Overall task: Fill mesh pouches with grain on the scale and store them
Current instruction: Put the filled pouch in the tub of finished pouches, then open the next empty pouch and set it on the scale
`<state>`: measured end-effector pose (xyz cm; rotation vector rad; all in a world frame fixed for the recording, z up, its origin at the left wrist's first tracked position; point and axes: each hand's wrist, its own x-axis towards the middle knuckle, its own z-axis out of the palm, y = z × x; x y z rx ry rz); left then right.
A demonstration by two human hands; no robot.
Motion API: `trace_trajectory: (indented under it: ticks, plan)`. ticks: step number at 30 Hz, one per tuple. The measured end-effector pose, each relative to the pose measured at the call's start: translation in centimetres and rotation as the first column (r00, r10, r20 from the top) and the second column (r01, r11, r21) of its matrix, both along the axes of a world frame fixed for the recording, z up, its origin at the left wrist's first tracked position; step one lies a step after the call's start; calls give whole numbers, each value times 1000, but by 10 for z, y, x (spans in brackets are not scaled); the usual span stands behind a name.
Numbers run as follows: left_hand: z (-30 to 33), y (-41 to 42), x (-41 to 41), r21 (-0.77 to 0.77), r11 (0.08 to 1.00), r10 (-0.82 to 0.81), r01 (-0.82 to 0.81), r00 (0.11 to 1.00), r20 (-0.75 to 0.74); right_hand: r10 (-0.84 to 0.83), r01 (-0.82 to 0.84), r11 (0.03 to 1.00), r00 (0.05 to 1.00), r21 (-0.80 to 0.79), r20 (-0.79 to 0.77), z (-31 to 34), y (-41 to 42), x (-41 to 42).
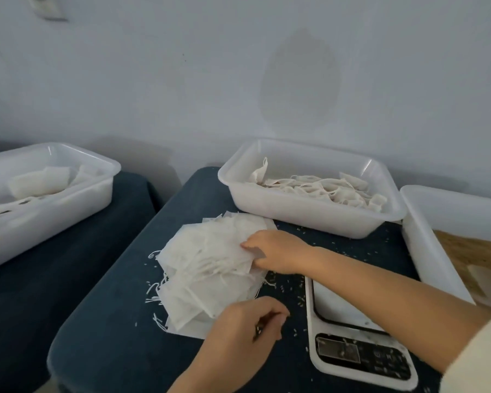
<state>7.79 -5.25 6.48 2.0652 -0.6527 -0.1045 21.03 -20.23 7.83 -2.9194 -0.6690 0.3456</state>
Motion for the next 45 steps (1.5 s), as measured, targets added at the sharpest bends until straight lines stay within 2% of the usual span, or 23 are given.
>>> trace_trajectory:
  ticks: [2, 6, 10, 13, 17, 20, 21, 23, 24, 26, 28, 29, 30, 32, 33, 35, 37, 39, 41, 43, 45]
  plan:
    - [-1, 1, -1, -3, 1000, 17, -17, 1000, -6, -21, 21, 997, 1000, 77, -6, 1, -4, 2]
    - [-2, -2, -1, -20, 1000, 18, -18, 1000, -16, 14, -10, 995, 999, 101, -38, 6, -9, 1]
    - [-5, -7, 0, -38, 999, 6, -7, 1000, -18, 44, -44, 985, 999, 167, 0, 11, -11, 1]
    - [-5, -6, 0, -48, 999, 20, -21, 1000, -20, 5, -6, 972, 1000, 235, 6, 14, -12, 1]
    - [-7, -1, 3, -84, 994, 71, -75, 996, -52, -77, 94, 914, 995, 395, -58, 21, -16, 0]
    - [-9, 0, 7, -208, 962, 145, -179, 975, -168, -96, 156, 829, 986, 538, -138, 32, -19, -6]
    - [-8, -1, 8, -275, 934, 162, -228, 957, -243, -93, 206, 765, 973, 611, -212, 36, -20, -10]
    - [-3, -5, 13, -407, 849, 145, -337, 889, -434, -30, 335, 578, 920, 745, -390, 45, -24, -19]
    - [-1, -8, 17, -477, 781, 92, -403, 830, -551, 17, 396, 485, 887, 780, -461, 50, -26, -25]
    - [5, -13, 25, -599, 605, -118, -524, 685, -719, 101, 475, 354, 837, 806, -537, 57, -32, -38]
    - [14, -18, 29, -690, 439, -331, -575, 611, -719, 171, 513, 264, 809, 817, -563, 63, -36, -52]
    - [16, -20, 31, -728, 353, -388, -588, 616, -686, 194, 527, 235, 798, 817, -571, 65, -39, -59]
    - [18, -22, 32, -753, 279, -403, -595, 639, -655, 207, 538, 220, 789, 813, -578, 65, -42, -65]
    - [20, -25, 34, -773, 233, -350, -590, 691, -633, 200, 560, 239, 771, 793, -605, 62, -49, -76]
    - [20, -26, 33, -772, 252, -304, -583, 710, -635, 182, 571, 258, 763, 779, -620, 61, -53, -81]
    - [20, -31, 31, -761, 351, -196, -546, 751, -630, 118, 571, 344, 761, 745, -638, 60, -62, -90]
    - [21, -35, 25, -718, 482, -62, -503, 798, -600, -20, 509, 522, 809, 684, -587, 64, -68, -99]
    - [23, -39, 20, -662, 581, 58, -473, 836, -546, -195, 420, 621, 901, 662, -389, 69, -71, -106]
    - [27, -43, 17, -589, 669, 172, -454, 865, -472, -308, 253, 630, 949, 734, -63, 80, -69, -116]
    - [29, -47, 15, -508, 749, 262, -425, 894, -362, -182, -8, 701, 965, 713, 191, 89, -69, -127]
    - [31, -51, 13, -442, 809, 309, -388, 920, -241, -7, -157, 789, 965, 594, 263, 95, -69, -136]
